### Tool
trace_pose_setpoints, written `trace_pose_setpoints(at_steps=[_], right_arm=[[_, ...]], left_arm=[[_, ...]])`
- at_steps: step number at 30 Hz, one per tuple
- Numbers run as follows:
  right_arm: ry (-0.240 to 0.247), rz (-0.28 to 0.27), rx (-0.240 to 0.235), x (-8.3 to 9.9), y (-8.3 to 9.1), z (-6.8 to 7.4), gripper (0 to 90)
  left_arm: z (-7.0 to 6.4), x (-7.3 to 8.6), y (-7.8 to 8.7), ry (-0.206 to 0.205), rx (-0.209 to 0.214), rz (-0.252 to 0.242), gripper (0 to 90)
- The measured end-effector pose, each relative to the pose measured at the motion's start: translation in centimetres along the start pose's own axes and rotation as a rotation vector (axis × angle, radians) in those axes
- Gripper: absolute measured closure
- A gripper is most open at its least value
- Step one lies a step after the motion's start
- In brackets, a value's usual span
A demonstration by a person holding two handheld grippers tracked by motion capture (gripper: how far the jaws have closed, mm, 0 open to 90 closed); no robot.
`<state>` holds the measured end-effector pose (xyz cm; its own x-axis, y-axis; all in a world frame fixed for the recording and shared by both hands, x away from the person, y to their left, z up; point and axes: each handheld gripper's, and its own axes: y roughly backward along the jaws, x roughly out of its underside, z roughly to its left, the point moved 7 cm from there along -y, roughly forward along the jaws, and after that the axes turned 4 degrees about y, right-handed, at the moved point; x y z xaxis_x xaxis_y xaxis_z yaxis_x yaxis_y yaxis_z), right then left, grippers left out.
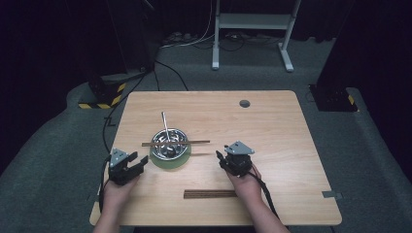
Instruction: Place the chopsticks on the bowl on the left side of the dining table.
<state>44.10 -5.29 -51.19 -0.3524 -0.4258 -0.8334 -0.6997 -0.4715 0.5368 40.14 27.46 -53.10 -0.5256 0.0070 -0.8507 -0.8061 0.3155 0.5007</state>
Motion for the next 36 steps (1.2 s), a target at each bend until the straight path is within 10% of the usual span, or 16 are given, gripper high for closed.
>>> trace_pose_setpoints(at_steps=[18, 36], right_arm=[[-0.007, 0.012, -0.004, 3.2, 2.3, -1.4, 48.6], [-0.143, 0.166, 0.171, 11.8, 8.3, -12.1, 33.5]], left_arm=[[-2.8, 4.0, 1.2, -0.066, 0.029, 0.14, 36.1], [-4.0, 5.6, -0.5, -0.125, 0.004, 0.198, 27.8]])
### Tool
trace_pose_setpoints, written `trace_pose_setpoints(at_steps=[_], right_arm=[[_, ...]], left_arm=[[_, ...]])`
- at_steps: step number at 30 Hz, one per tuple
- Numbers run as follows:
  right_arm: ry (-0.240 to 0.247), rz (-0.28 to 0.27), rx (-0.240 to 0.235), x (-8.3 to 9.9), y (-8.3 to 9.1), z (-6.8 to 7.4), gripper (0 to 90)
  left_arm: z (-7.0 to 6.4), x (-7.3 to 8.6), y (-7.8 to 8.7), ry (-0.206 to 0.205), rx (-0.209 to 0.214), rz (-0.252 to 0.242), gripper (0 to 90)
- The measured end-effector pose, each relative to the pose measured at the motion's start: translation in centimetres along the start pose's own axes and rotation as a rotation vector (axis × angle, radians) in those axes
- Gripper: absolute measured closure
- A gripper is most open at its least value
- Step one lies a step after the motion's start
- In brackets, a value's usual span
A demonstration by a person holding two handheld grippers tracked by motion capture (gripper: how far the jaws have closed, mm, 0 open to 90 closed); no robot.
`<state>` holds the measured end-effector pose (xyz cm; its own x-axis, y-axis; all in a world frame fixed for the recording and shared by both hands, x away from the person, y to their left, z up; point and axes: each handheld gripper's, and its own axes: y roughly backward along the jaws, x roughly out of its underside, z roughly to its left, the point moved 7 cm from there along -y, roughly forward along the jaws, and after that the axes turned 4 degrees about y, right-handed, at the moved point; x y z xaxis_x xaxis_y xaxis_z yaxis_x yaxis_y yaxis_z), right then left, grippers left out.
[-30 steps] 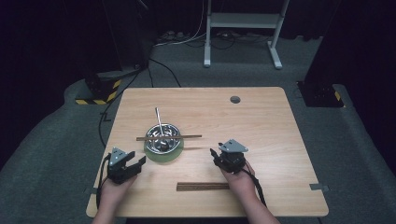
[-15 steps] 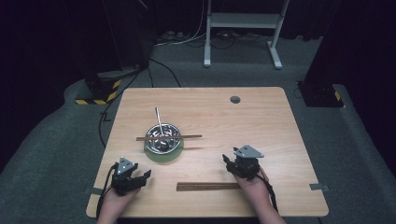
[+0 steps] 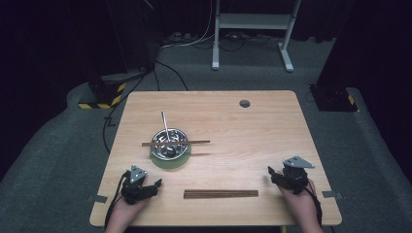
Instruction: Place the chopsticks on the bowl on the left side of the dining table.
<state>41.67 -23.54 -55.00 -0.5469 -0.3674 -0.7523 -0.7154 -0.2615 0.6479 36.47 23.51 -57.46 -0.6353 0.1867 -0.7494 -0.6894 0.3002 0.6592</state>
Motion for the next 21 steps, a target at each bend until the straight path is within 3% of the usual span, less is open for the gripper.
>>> trace_pose_setpoints(at_steps=[2, 4, 5, 7, 8, 9, 10, 15, 21], right_arm=[[-0.004, 0.008, 0.004, 0.5, 0.1, -0.6, 33.1], [-0.037, 0.054, 0.005, 2.0, 0.2, -1.9, 28.4], [-0.037, 0.054, 0.005, 2.0, 0.2, -1.9, 28.4], [-0.074, 0.055, -0.013, 2.9, -0.2, -2.3, 28.1], [-0.074, 0.055, -0.013, 2.9, -0.2, -2.3, 28.1], [-0.068, 0.055, -0.008, 2.9, -0.2, -2.2, 28.0], [-0.061, 0.058, -0.019, 2.7, -0.4, -1.7, 27.9], [-0.074, 0.059, 0.014, 2.6, -0.4, -1.5, 26.9], [-0.092, 0.055, 0.015, 2.6, -0.5, -1.5, 27.0]], left_arm=[[-0.1, -0.1, -0.1, -0.001, -0.003, 0.0, 26.9], [-0.3, -0.6, -0.7, -0.052, -0.014, -0.024, 26.3], [-0.3, -0.6, -0.7, -0.052, -0.014, -0.024, 26.4], [-0.4, -0.9, -1.0, -0.053, 0.017, -0.005, 27.5], [-0.4, -0.9, -1.0, -0.053, 0.017, -0.005, 27.9], [-0.3, -0.9, -1.1, -0.026, 0.031, 0.001, 27.9], [-0.2, -1.0, -1.1, -0.026, 0.025, 0.0, 29.9], [-0.2, -1.0, -1.2, -0.018, 0.027, -0.002, 30.3], [-0.2, -1.0, -1.1, -0.025, 0.03, -0.001, 30.4]])
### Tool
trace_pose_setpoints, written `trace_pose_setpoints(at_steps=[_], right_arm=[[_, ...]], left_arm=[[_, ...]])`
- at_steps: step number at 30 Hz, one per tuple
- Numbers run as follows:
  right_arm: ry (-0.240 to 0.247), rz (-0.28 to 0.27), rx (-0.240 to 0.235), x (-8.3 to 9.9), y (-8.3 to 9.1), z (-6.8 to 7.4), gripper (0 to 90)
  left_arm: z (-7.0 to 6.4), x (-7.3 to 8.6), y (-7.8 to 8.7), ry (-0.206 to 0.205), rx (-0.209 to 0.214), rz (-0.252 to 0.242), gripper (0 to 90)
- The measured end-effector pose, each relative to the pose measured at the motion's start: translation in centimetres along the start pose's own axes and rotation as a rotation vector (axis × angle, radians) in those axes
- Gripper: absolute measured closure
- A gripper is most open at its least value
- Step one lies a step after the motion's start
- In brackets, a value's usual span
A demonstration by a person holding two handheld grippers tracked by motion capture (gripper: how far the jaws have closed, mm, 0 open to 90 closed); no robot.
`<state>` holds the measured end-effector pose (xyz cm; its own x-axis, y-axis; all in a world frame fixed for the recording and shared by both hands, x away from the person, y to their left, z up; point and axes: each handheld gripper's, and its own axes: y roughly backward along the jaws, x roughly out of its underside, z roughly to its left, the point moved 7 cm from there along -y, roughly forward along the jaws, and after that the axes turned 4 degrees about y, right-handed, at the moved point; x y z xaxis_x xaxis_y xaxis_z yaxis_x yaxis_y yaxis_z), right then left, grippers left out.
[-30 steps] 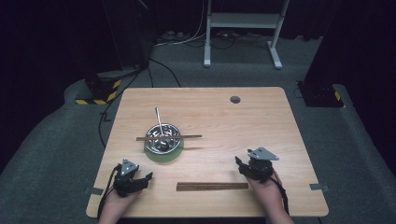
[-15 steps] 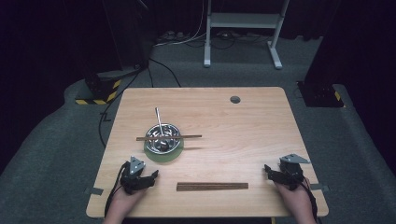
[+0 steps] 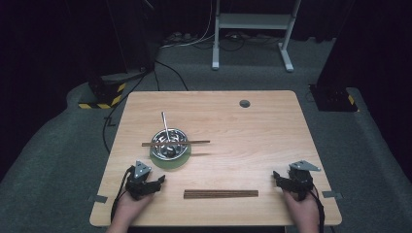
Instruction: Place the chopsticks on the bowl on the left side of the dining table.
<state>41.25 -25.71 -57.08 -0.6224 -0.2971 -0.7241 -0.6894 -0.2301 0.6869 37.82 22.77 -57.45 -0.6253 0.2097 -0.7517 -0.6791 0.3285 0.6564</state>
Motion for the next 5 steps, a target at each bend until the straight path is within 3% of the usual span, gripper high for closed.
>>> trace_pose_setpoints(at_steps=[5], right_arm=[[-0.002, -0.009, 0.014, -0.03, -0.08, -0.18, 27.4]], left_arm=[[-0.01, 0.0, 0.02, -0.007, 0.003, 0.0, 30.4]])
